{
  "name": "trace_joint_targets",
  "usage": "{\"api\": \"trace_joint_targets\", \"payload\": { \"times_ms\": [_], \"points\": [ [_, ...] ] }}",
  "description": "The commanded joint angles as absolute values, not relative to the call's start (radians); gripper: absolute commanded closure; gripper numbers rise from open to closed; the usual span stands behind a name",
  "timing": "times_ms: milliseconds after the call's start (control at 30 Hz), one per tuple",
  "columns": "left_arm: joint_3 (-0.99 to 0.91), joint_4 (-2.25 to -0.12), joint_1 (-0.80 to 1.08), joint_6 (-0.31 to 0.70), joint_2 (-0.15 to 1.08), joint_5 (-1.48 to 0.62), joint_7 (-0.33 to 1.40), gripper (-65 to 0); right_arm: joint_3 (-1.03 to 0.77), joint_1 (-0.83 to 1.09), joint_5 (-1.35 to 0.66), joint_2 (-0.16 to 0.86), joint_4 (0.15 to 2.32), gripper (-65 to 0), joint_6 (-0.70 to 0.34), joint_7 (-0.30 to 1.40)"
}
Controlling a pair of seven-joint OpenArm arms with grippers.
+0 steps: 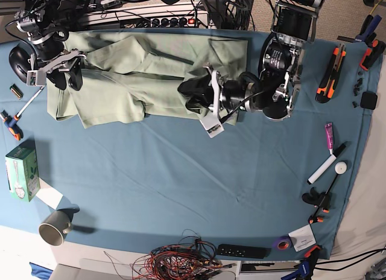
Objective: Fold the T-shirt properly
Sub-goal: 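Drag the shirt end with the left gripper toward the right gripper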
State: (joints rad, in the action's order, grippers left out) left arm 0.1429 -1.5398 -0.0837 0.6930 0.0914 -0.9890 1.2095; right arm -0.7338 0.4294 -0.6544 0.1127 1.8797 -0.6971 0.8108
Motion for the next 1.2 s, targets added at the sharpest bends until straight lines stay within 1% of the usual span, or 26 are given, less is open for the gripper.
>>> {"api": "trace_joint_targets", "payload": {
  "times_ms": [0, 33, 67, 133, 167, 200, 333, 500, 533, 567, 667, 733, 800, 900, 1067, 1167],
  "points": [
    [0.142, -1.551, -0.096, 0.698, 0.077, -1.017, 1.188, 0.0, -0.741, 0.429, -0.672, 0.124, 1.897, -29.2, -0.698, 0.781],
    [0.146, -1.551, -0.094, 0.698, 0.071, -1.017, 1.188, 0.0, -0.741, 0.429, -0.672, 0.124, 1.897, -29.2, -0.698, 0.781],
    [0.152, -1.551, -0.093, 0.698, 0.066, -1.016, 1.189, -1.5, -0.741, 0.429, -0.672, 0.124, 1.897, -29.2, -0.698, 0.781],
    [0.168, -1.551, -0.091, 0.698, 0.056, -1.015, 1.188, -21.4, -0.741, 0.429, -0.672, 0.124, 1.897, -29.2, -0.698, 0.781],
    [0.179, -1.551, -0.091, 0.698, 0.051, -1.012, 1.187, -29.1, -0.741, 0.429, -0.672, 0.125, 1.897, -29.2, -0.698, 0.781],
    [0.192, -1.551, -0.091, 0.698, 0.045, -1.001, 1.183, -31.6, -0.741, 0.429, -0.672, 0.125, 1.897, -29.2, -0.698, 0.781],
    [0.244, -1.551, -0.092, 0.698, 0.039, -0.945, 1.158, -31.5, -0.741, 0.429, -0.670, 0.125, 1.897, -29.2, -0.698, 0.781],
    [0.245, -1.558, -0.101, 0.698, 0.055, -0.945, 1.162, -30.6, -0.741, 0.429, -0.668, 0.125, 1.897, -29.2, -0.698, 0.781],
    [0.244, -1.565, -0.108, 0.698, 0.065, -0.946, 1.169, -28.3, -0.741, 0.429, -0.669, 0.125, 1.897, -29.2, -0.698, 0.781],
    [0.241, -1.574, -0.115, 0.698, 0.072, -0.946, 1.183, -24.3, -0.741, 0.429, -0.669, 0.125, 1.897, -29.2, -0.698, 0.781],
    [0.196, -1.620, -0.122, 0.698, 0.097, -0.987, 1.219, -7.5, -0.741, 0.429, -0.668, 0.125, 1.897, -29.2, -0.698, 0.780],
    [0.145, -1.647, -0.121, 0.698, 0.104, -1.032, 1.254, -0.3, -0.741, 0.429, -0.668, 0.125, 1.897, -29.2, -0.698, 0.780],
    [0.089, -1.655, -0.120, 0.698, 0.110, -1.066, 1.263, 0.0, -0.741, 0.429, -0.668, 0.125, 1.897, -29.2, -0.698, 0.780],
    [0.021, -1.654, -0.108, 0.698, 0.128, -1.060, 1.257, 0.0, -0.741, 0.429, -0.661, 0.125, 1.897, -29.2, -0.698, 0.778],
    [-0.004, -1.654, -0.065, 0.698, 0.173, -0.918, 1.167, 0.0, -0.741, 0.429, -0.661, 0.125, 1.897, -29.2, -0.698, 0.776],
    [-0.003, -1.654, -0.039, 0.669, 0.177, -0.863, 1.143, 0.0, -0.741, 0.429, -0.661, 0.125, 1.897, -29.2, -0.698, 0.776]
  ]
}}
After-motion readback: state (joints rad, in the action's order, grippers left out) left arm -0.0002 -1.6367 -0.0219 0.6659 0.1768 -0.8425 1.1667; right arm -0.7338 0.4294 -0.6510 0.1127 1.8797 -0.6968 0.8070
